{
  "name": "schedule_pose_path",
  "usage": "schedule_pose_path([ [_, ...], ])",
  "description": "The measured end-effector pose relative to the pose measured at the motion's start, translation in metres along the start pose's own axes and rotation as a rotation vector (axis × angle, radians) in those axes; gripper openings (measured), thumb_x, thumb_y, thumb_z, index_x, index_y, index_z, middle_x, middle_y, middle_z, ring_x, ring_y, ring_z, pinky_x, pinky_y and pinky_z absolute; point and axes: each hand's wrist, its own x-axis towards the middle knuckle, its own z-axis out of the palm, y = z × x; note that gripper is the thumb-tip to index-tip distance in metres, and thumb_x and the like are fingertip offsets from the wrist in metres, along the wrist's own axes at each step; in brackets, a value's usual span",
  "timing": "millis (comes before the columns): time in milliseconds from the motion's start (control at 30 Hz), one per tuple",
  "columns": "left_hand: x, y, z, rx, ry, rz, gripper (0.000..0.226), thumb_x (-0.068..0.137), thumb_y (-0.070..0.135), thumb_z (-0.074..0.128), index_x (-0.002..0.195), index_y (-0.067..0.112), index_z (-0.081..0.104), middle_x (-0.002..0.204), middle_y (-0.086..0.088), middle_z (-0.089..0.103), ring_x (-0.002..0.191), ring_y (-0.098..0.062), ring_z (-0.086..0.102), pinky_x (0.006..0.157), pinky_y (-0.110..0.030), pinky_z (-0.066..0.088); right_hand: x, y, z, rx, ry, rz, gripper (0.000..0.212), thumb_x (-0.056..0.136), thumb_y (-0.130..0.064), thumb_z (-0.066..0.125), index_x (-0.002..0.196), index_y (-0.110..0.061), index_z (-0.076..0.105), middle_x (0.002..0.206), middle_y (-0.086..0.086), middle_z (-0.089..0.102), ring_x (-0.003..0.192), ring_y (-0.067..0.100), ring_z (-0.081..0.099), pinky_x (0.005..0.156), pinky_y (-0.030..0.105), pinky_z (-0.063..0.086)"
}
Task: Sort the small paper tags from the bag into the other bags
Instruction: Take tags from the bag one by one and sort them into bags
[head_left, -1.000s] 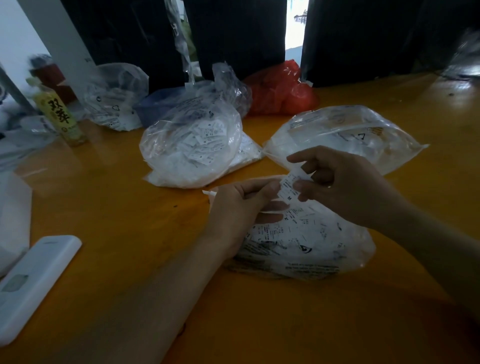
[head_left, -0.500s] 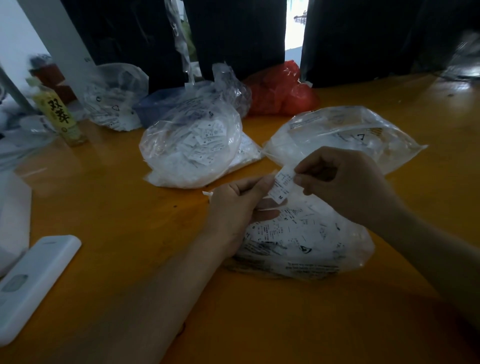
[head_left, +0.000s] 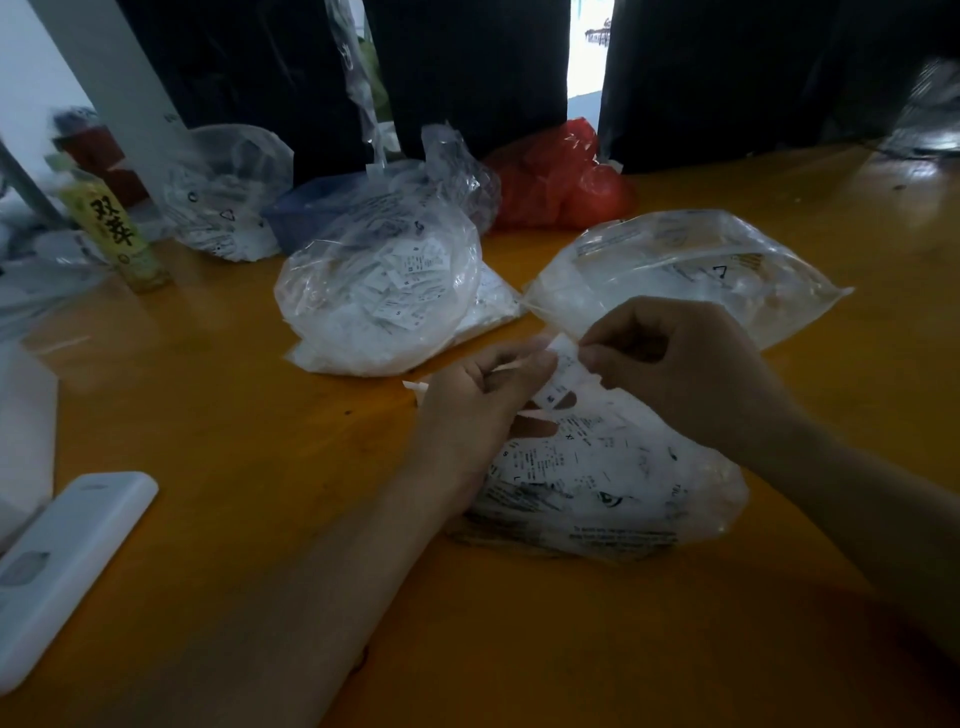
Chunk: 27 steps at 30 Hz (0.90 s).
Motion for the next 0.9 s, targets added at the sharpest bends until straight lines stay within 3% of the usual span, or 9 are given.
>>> schedule_pose_path([
  [133, 0.004, 0.007, -0.004, 0.320, 0.075, 0.226, 0.033, 0.095, 0.012, 0.074, 0.124, 0.026, 0.068, 0.102, 0.006, 0.081, 0.087, -0.012, 0.078, 0.073, -0.023, 0.060, 0.010, 0.014, -0.009, 0.061, 0.089, 0.047, 0.003, 0.090, -0.036, 0.071, 0.091, -0.033, 0.073, 0.081, -0.019, 0.073, 0.074, -0.001, 0.070, 0.071, 0.018, 0.055],
  [233, 0.011, 0.027, -0.026, 0.604, 0.297, 0.475, 0.035, 0.096, 0.015, 0.073, 0.127, 0.029, 0.067, 0.112, 0.007, 0.078, 0.085, -0.005, 0.076, 0.067, -0.019, 0.061, 0.024, 0.042, -0.017, -0.195, 0.232, 0.048, 0.009, 0.097, -0.034, 0.065, 0.097, -0.028, 0.072, 0.084, -0.023, 0.069, 0.075, -0.005, 0.062, 0.070, 0.012, 0.041],
  [333, 0.028, 0.050, -0.063, 0.839, 0.576, 0.569, 0.029, 0.099, 0.014, 0.069, 0.126, 0.023, 0.071, 0.113, 0.000, 0.077, 0.089, -0.007, 0.074, 0.075, -0.022, 0.061, 0.037, 0.076, -0.028, -0.536, 0.250, 0.073, 0.019, 0.100, -0.026, 0.062, 0.114, -0.019, 0.073, 0.113, 0.005, 0.071, 0.101, 0.021, 0.061, 0.088, 0.031, 0.040],
  [400, 0.040, 0.055, -0.082, 0.972, 0.628, 0.551, 0.024, 0.099, 0.007, 0.066, 0.120, 0.014, 0.075, 0.122, -0.005, 0.073, 0.099, -0.016, 0.073, 0.085, -0.026, 0.059, 0.044, 0.090, -0.033, -0.727, 0.103, 0.164, 0.030, 0.100, -0.033, 0.061, 0.128, -0.025, 0.068, 0.134, 0.016, 0.062, 0.125, 0.035, 0.050, 0.105, 0.044, 0.035],
  [500, 0.057, 0.047, -0.088, 1.197, 0.571, 0.501, 0.025, 0.097, -0.001, 0.064, 0.114, 0.009, 0.078, 0.127, -0.011, 0.071, 0.114, -0.023, 0.067, 0.095, -0.020, 0.047, 0.045, 0.096, -0.032, -0.873, -0.096, 0.266, 0.034, 0.098, -0.045, 0.060, 0.130, -0.035, 0.065, 0.138, 0.016, 0.055, 0.129, 0.041, 0.043, 0.105, 0.051, 0.038],
  [600, 0.069, 0.036, -0.084, 1.383, 0.480, 0.388, 0.030, 0.099, 0.003, 0.059, 0.121, 0.014, 0.076, 0.143, -0.010, 0.060, 0.131, -0.029, 0.053, 0.108, -0.032, 0.039, 0.046, 0.095, -0.033, -0.883, -0.035, 0.204, 0.022, 0.097, -0.039, 0.063, 0.114, -0.031, 0.074, 0.118, 0.011, 0.066, 0.115, 0.038, 0.052, 0.100, 0.050, 0.044],
  [700, 0.071, 0.028, -0.079, 1.544, 0.501, 0.273, 0.037, 0.100, 0.017, 0.055, 0.126, 0.036, 0.073, 0.150, -0.004, 0.041, 0.135, -0.038, 0.031, 0.112, -0.051, 0.027, 0.046, 0.096, -0.035, -0.835, -0.002, 0.200, 0.019, 0.098, -0.034, 0.062, 0.111, -0.028, 0.075, 0.116, 0.008, 0.070, 0.113, 0.034, 0.057, 0.103, 0.050, 0.043],
  [800, 0.072, 0.027, -0.072, 1.565, 0.382, 0.243, 0.046, 0.102, 0.022, 0.043, 0.133, 0.047, 0.065, 0.143, 0.002, 0.043, 0.131, -0.032, 0.027, 0.107, -0.049, 0.024, 0.047, 0.098, -0.036, -0.768, 0.075, 0.183, 0.018, 0.098, -0.033, 0.062, 0.109, -0.025, 0.075, 0.112, 0.009, 0.072, 0.109, 0.035, 0.059, 0.101, 0.050, 0.044],
  [900, 0.074, 0.028, -0.066, 1.575, 0.240, 0.254, 0.054, 0.100, 0.028, 0.028, 0.147, 0.036, 0.054, 0.149, 0.004, 0.050, 0.134, -0.027, 0.032, 0.109, -0.048, 0.027, 0.046, 0.099, -0.034, -0.717, 0.136, 0.179, 0.023, 0.100, -0.036, 0.059, 0.108, -0.020, 0.074, 0.106, 0.010, 0.074, 0.105, 0.037, 0.059, 0.095, 0.048, 0.047],
])
